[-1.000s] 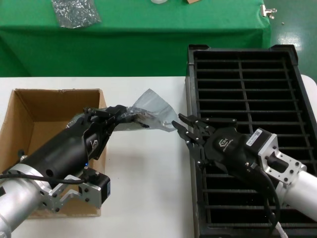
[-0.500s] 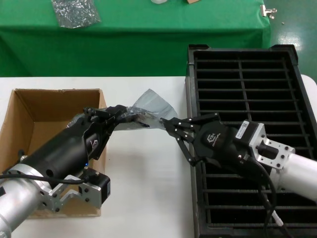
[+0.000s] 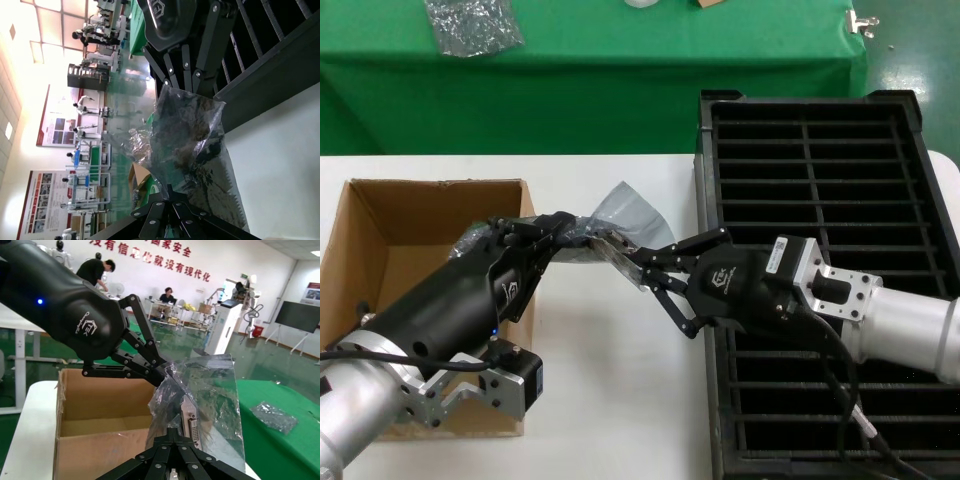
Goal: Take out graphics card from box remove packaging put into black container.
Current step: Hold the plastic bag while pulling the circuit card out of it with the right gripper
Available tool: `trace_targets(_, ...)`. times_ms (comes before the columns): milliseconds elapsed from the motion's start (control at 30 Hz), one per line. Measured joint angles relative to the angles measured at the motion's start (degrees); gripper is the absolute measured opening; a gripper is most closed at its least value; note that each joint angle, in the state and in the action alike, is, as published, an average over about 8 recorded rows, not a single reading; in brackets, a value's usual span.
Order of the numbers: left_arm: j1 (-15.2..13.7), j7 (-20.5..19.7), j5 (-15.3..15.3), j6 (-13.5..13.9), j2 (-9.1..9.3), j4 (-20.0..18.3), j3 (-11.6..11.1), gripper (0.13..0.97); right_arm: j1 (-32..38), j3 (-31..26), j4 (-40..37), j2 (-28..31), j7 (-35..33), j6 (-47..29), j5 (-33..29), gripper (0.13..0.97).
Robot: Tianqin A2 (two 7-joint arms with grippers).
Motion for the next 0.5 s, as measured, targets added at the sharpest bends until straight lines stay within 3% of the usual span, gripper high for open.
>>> trace_targets(500, 0.0, 0.0, 0.0, 0.0, 0.0, 0.0, 0.0, 0.139, 6.06, -0.21, -9.51, -1.42, -4.44, -2.85, 1.8, 0.135)
